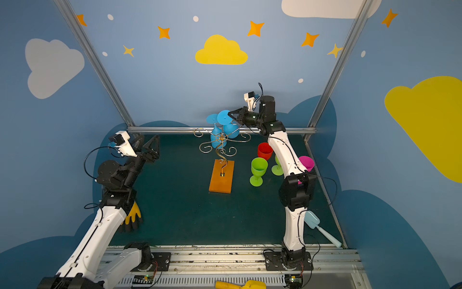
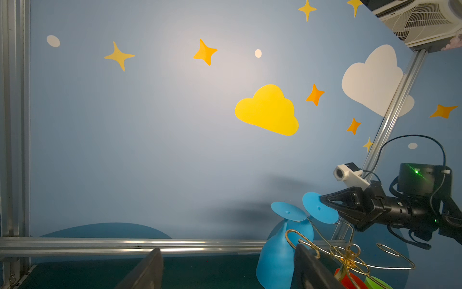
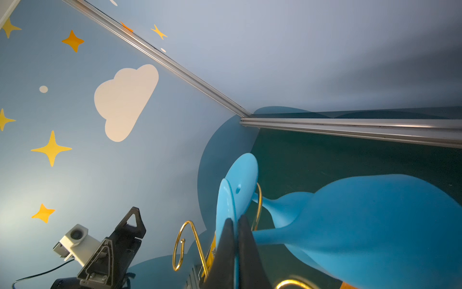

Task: Take the wine glass off the wine glass rack
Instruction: Pick up the wine glass from the wine glass rack.

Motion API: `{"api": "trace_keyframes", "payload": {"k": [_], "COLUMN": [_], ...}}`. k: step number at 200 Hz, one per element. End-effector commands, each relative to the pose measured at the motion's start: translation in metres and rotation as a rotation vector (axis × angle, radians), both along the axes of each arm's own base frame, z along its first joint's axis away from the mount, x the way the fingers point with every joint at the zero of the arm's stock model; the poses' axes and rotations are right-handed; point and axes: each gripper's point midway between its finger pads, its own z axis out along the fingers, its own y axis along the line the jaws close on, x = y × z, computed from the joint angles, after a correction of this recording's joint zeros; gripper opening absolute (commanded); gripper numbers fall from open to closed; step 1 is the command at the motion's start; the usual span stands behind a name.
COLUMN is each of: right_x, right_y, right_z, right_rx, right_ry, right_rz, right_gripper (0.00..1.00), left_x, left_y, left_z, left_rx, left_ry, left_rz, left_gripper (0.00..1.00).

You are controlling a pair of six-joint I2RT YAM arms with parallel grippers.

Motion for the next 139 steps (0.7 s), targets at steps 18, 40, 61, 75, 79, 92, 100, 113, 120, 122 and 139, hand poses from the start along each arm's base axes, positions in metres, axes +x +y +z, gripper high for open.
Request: {"api": "trace_keyframes", "payload": {"k": [18, 40, 61, 75, 79, 92, 100, 113, 120, 122, 139], "right_x": [0.007, 0.010, 0.011, 0.012, 0.011, 0.008, 0.005, -0.002, -0.007, -0.008, -0.024], "right_y": [-0.015, -0.026, -0.038, -0.050, -0.053, -0.065, -0.072, -0.082, -0.086, -0.088, -0.096], "right_z": [0.039, 0.045, 0.050, 0.052, 0.052, 0.058, 0.060, 0.065, 0.069, 0.069, 0.079], "right_rx": [0.039, 0.048, 0.046, 0.027, 0.022, 0.017, 0.012, -0.001, -0.010, -0.015, -0.040], "right_ry": [-0.118, -0.130, -0.143, -0.155, -0.157, -0.172, -0.181, -0.197, -0.208, -0.211, -0.246], "right_rz": [-0.048, -0.071, -0.097, -0.122, -0.129, -0.146, -0.157, -0.169, -0.172, -0.176, -0.184], "right_gripper": [0.00, 0.00, 0.00, 0.00, 0.00, 0.00, 0.00, 0.00, 0.00, 0.00, 0.00], "left_x": [-0.005, -0.005, -0.005, -0.006, -0.006, -0.008, -0.010, -0.013, -0.014, -0.015, -0.020], "left_y": [0.004, 0.004, 0.003, 0.002, 0.002, -0.001, -0.004, -0.008, -0.011, -0.013, -0.025], "left_z": [0.005, 0.006, 0.007, 0.008, 0.008, 0.012, 0.015, 0.021, 0.024, 0.024, 0.032], "left_rx": [0.007, 0.006, 0.005, 0.003, 0.003, 0.011, 0.016, 0.024, 0.029, 0.033, 0.042], "left_ry": [-0.028, -0.032, -0.033, -0.037, -0.037, -0.046, -0.054, -0.065, -0.067, -0.068, -0.077], "left_rz": [0.016, 0.016, 0.008, 0.003, -0.001, -0.017, -0.028, -0.054, -0.072, -0.086, -0.157], "left_gripper": [0.81, 0.81, 0.80, 0.81, 0.80, 0.80, 0.80, 0.79, 0.79, 0.79, 0.78]}}
